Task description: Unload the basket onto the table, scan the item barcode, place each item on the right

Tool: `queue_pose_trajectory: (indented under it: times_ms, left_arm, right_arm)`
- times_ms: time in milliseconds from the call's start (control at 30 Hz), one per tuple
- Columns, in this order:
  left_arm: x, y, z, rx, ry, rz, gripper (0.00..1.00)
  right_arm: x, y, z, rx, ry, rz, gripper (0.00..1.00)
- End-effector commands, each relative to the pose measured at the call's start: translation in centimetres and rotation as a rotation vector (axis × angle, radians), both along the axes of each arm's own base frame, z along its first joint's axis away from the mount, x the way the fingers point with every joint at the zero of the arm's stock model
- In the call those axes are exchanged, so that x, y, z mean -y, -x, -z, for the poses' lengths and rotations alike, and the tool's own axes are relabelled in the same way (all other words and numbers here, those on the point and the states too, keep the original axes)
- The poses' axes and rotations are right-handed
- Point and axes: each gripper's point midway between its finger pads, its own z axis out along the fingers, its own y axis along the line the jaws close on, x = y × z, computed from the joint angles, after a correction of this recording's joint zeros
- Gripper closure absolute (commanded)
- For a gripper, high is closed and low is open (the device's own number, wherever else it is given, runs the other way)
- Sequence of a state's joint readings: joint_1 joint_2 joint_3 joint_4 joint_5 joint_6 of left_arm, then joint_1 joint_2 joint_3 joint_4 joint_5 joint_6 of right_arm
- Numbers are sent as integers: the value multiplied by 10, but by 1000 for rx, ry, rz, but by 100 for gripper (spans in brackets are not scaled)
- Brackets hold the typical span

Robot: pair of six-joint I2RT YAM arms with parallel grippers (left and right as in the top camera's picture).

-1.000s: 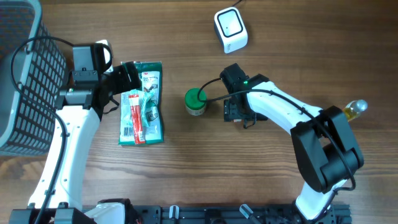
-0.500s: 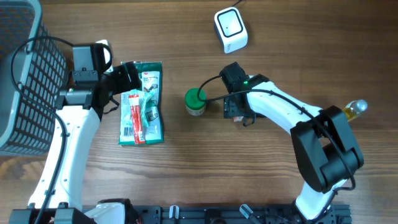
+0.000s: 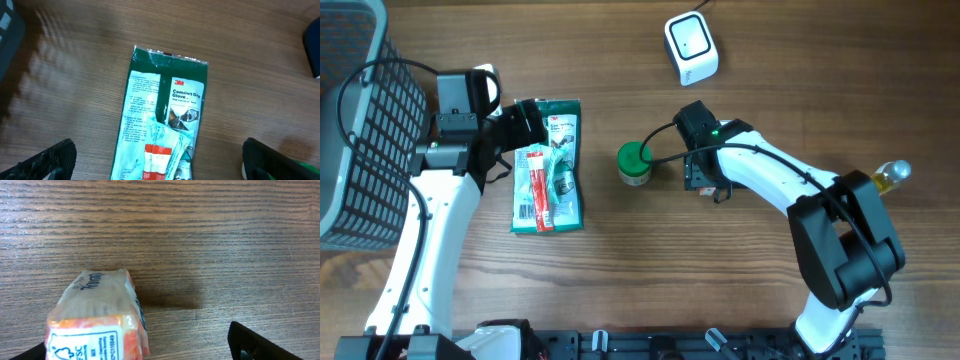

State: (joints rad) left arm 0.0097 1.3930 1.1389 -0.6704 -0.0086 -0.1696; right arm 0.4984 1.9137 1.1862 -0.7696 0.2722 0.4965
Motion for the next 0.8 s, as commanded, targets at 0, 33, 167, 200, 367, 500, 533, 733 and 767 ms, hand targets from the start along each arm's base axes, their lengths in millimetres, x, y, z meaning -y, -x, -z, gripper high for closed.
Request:
queue_pose_trajectory:
  times_ms: [0, 33, 167, 200, 367, 500, 533, 733, 767]
  left_arm:
    - [-1, -2, -9, 25, 3, 4, 0]
    - [-1, -2, -9, 25, 3, 4, 0]
    - [-1, -2, -9, 25, 4, 3, 0]
    - [-1, -2, -9, 25, 3, 4, 0]
    - [-1, -2, -9, 25, 3, 4, 0]
    - [-1, -2, -9, 25, 4, 3, 0]
    - [-1, -2, -9, 25, 4, 3, 0]
    - [-1, -2, -9, 25, 3, 4, 0]
    - [-1, -2, -9, 25, 3, 4, 0]
  right_arm:
    - [-4, 4, 3, -22, -26, -3, 11]
    - [-4, 5, 3, -23, -25, -5, 11]
    - [1, 3, 2, -25, 18, -60, 10]
    - [6, 3, 0, -21, 45, -57, 10]
    - [8, 3, 0, -17, 51, -45, 10]
    - [11, 1, -1, -6, 71, -44, 10]
    - [9, 2, 0, -11, 58, -44, 7]
    - [-28, 7, 6, -57, -148, -66, 3]
    - [-33, 7, 6, -60, -173, -69, 3]
